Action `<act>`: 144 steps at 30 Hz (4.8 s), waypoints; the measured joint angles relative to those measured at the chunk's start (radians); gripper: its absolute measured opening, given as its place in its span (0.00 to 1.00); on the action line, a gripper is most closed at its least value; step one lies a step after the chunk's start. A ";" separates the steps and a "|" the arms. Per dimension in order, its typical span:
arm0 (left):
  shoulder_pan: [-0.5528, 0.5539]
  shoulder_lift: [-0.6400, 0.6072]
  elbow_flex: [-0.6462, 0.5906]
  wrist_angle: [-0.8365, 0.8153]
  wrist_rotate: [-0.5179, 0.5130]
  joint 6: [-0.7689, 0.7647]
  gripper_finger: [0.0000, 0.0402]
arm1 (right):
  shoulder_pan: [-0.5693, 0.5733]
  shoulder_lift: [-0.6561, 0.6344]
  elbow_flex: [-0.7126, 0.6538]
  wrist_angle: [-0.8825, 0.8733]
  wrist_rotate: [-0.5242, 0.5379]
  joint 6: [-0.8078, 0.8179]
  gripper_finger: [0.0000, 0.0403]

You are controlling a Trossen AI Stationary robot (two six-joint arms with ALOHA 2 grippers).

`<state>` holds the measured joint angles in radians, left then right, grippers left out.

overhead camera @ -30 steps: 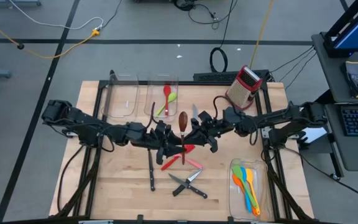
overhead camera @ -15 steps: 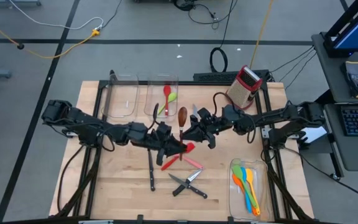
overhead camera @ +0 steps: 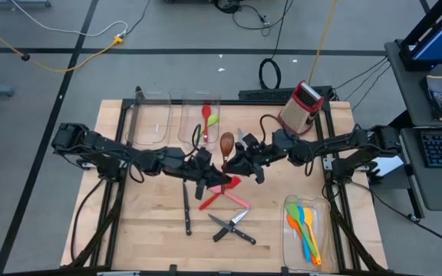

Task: Pick & Place Kitchen Items
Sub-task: Put the brown serving spoon into the top right transparent bin, then put the black knife into the top left transparent bin

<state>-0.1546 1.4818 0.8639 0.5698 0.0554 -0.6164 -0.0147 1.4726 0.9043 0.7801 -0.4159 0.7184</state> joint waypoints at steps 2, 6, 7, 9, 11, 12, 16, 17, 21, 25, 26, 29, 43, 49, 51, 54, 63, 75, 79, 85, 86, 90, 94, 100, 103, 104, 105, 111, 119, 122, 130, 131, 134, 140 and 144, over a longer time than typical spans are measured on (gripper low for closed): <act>0.007 0.000 0.000 -0.027 -0.003 -0.010 0.03 | 0.000 -0.006 0.000 -0.067 -0.004 0.003 0.24; 0.022 0.000 0.000 -0.092 -0.008 -0.020 0.02 | 0.000 -0.018 0.000 -0.200 -0.003 -0.003 0.32; 0.027 0.000 0.000 -0.111 -0.008 -0.022 0.02 | 0.000 -0.026 0.000 -0.242 -0.003 -0.004 0.33; 0.041 -0.001 0.000 -0.146 -0.006 -0.030 0.02 | -0.001 -0.030 0.000 -0.285 0.002 -0.005 0.37; 0.057 -0.012 0.000 -0.213 -0.007 -0.039 0.02 | -0.007 -0.041 -0.001 -0.340 -0.003 -0.008 0.39; 0.069 -0.018 0.000 -0.244 -0.010 -0.040 0.02 | -0.008 -0.053 -0.002 -0.373 -0.008 -0.008 0.40; 0.120 -0.075 0.000 -0.403 -0.035 -0.058 0.02 | -0.018 -0.090 -0.002 -0.440 -0.017 -0.008 0.43; 0.136 -0.088 0.000 -0.434 -0.042 -0.059 0.02 | -0.018 -0.098 -0.003 -0.457 -0.025 -0.007 0.43; 0.205 -0.171 -0.001 -0.566 -0.078 -0.063 0.02 | -0.024 -0.134 -0.002 -0.494 -0.034 -0.008 0.43; 0.293 -0.239 -0.002 -0.681 -0.127 -0.112 0.02 | -0.024 -0.168 -0.002 -0.496 -0.034 -0.056 0.42; 0.317 -0.245 0.002 -0.685 -0.128 -0.132 0.02 | -0.024 -0.176 -0.002 -0.494 -0.032 -0.079 0.41; 0.386 -0.267 -0.002 -0.760 -0.126 -0.167 0.02 | -0.024 -0.202 -0.002 -0.493 -0.022 -0.151 0.40; 0.592 -0.238 0.024 -0.830 -0.046 -0.231 0.02 | -0.032 -0.321 -0.002 -0.495 -0.002 -0.339 0.39; 0.601 -0.107 0.172 -0.988 -0.031 -0.226 0.02 | -0.032 -0.376 -0.002 -0.536 -0.004 -0.503 0.39; 0.608 -0.044 0.239 -1.084 -0.034 -0.223 0.02 | -0.033 -0.398 -0.002 -0.581 -0.003 -0.558 0.39; 0.625 0.043 0.336 -1.210 -0.025 -0.225 0.02 | -0.043 -0.437 -0.001 -0.673 -0.003 -0.626 0.38; 0.661 0.205 0.479 -1.326 0.035 -0.254 0.02 | -0.090 -0.544 -0.001 -0.842 -0.001 -0.720 0.38; 0.666 0.260 0.480 -1.337 0.010 -0.099 0.02 | -0.105 -0.600 -0.002 -0.921 -0.002 -0.777 0.38; 0.670 0.260 0.480 -1.351 -0.012 0.016 0.02 | -0.105 -0.600 -0.002 -0.934 -0.004 -0.783 0.38; 0.691 0.260 0.480 -1.411 -0.032 0.093 0.02 | -0.105 -0.600 -0.002 -0.953 -0.004 -0.783 0.38; 0.697 0.260 0.480 -1.410 -0.032 0.099 0.02 | -0.104 -0.600 -0.002 -0.954 -0.004 -0.783 0.39; 0.713 0.260 0.480 -1.405 -0.026 0.123 0.02 | -0.104 -0.600 -0.002 -0.958 -0.004 -0.783 0.39; 0.709 0.285 0.479 -1.406 -0.022 0.144 0.02 | -0.104 -0.600 -0.002 -0.958 -0.004 -0.783 0.39; 0.715 0.347 0.479 -1.381 -0.011 0.145 0.03 | -0.104 -0.600 -0.002 -0.958 -0.004 -0.770 0.39; 0.730 0.365 0.479 -1.382 0.008 0.151 0.04 | -0.104 -0.600 -0.002 -0.958 -0.004 -0.756 0.39; 0.733 0.373 0.479 -1.382 0.015 0.158 0.04 | -0.104 -0.600 -0.002 -0.958 -0.004 -0.755 0.39; 0.733 0.379 0.479 -1.380 0.017 0.163 0.04 | -0.104 -0.600 -0.002 -0.957 -0.004 -0.756 0.39; 0.728 0.395 0.479 -1.370 0.045 0.193 0.04 | -0.104 -0.600 -0.002 -0.957 -0.004 -0.756 0.39; 0.726 0.406 0.479 -1.361 0.051 0.214 0.22 | -0.104 -0.600 -0.002 -0.957 -0.002 -0.753 0.39; 0.726 0.405 0.479 -1.363 0.051 0.220 0.29 | -0.104 -0.600 -0.002 -0.957 -0.001 -0.753 0.39; 0.738 0.343 0.490 -1.415 0.060 0.239 0.39 | -0.104 -0.600 -0.001 -0.957 0.000 -0.733 0.39; 0.739 0.325 0.498 -1.426 0.060 0.246 0.39 | -0.104 -0.600 -0.002 -0.957 0.000 -0.730 0.39; 0.739 0.259 0.510 -1.432 0.060 0.255 0.39 | -0.104 -0.600 -0.002 -0.957 0.000 -0.730 0.39; 0.706 0.086 0.510 -1.438 0.082 0.200 0.39 | -0.104 -0.600 -0.002 -0.957 0.000 -0.738 0.39; 0.648 -0.027 0.510 -1.438 0.113 0.129 0.39 | -0.104 -0.600 -0.002 -0.957 0.000 -0.739 0.39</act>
<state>0.4936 1.4552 1.3743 -0.8684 0.1688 -0.4877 -0.1188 0.8730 0.9028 -0.1772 -0.4159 -0.0207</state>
